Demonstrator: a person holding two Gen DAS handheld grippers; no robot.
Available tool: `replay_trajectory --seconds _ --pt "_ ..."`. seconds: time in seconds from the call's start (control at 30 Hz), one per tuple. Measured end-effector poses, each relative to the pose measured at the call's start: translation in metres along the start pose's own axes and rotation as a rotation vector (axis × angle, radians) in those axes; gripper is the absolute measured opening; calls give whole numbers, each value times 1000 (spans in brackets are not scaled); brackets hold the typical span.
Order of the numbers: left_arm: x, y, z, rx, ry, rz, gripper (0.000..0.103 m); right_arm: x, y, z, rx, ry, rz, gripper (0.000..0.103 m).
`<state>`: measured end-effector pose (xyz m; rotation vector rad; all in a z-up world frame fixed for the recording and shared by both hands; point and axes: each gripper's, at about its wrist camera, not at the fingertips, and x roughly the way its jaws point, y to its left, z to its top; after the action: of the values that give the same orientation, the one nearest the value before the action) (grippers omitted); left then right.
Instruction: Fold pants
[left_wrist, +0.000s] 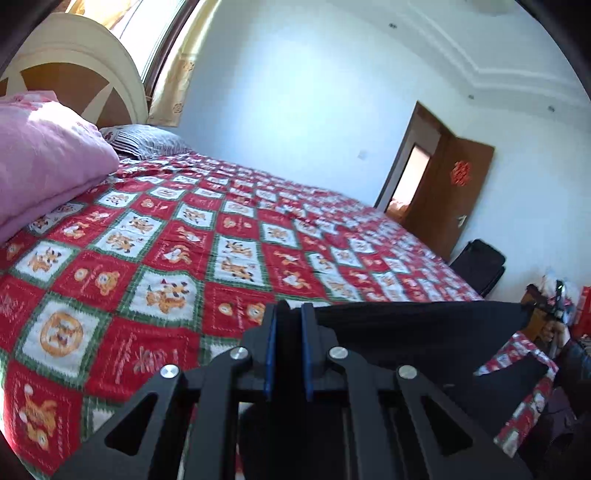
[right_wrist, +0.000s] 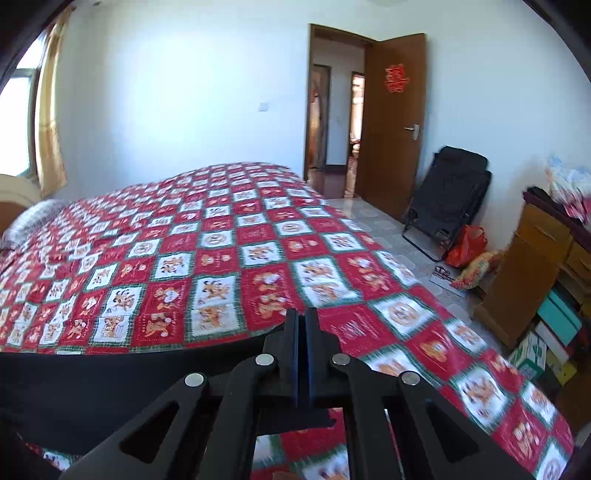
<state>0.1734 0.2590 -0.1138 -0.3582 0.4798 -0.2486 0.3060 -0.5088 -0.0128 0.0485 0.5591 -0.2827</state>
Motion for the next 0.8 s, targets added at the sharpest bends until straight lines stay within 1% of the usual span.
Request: replay_trajectory --seconds 0.1,0.17,0.27,0.37,0.47,0.53,0.57,0.63,0.67,0.7,0.8 --pt "-19 -2 -19 5 -9 -35 13 -17 -21 -18 35 7 9 3" --pt "-28 -2 -35 13 4 -53 13 -28 -31 -36 35 25 8 3" --pt "-37 1 -61 14 42 -59 13 -37 -43 -60 39 62 14 3" --pt "-40 4 -84 37 83 -36 13 -44 -52 -89 26 108 9 3" --pt "-43 6 -99 53 110 -19 13 -52 -59 -110 28 140 7 3" --pt "-46 9 -107 64 116 -6 17 -58 -64 -120 20 156 12 3" --pt "-47 10 -108 68 118 6 21 -61 -65 -123 6 163 11 3" --pt "-52 12 -110 66 117 15 25 -67 -68 -129 -6 187 35 3" --pt "-54 14 -110 68 117 31 31 -69 -70 -131 -11 198 43 4" --pt "-57 15 -111 73 114 45 38 -73 -72 -135 -21 204 40 7" --pt "-67 22 -112 81 113 92 42 -85 -78 -136 -50 196 -1 7"
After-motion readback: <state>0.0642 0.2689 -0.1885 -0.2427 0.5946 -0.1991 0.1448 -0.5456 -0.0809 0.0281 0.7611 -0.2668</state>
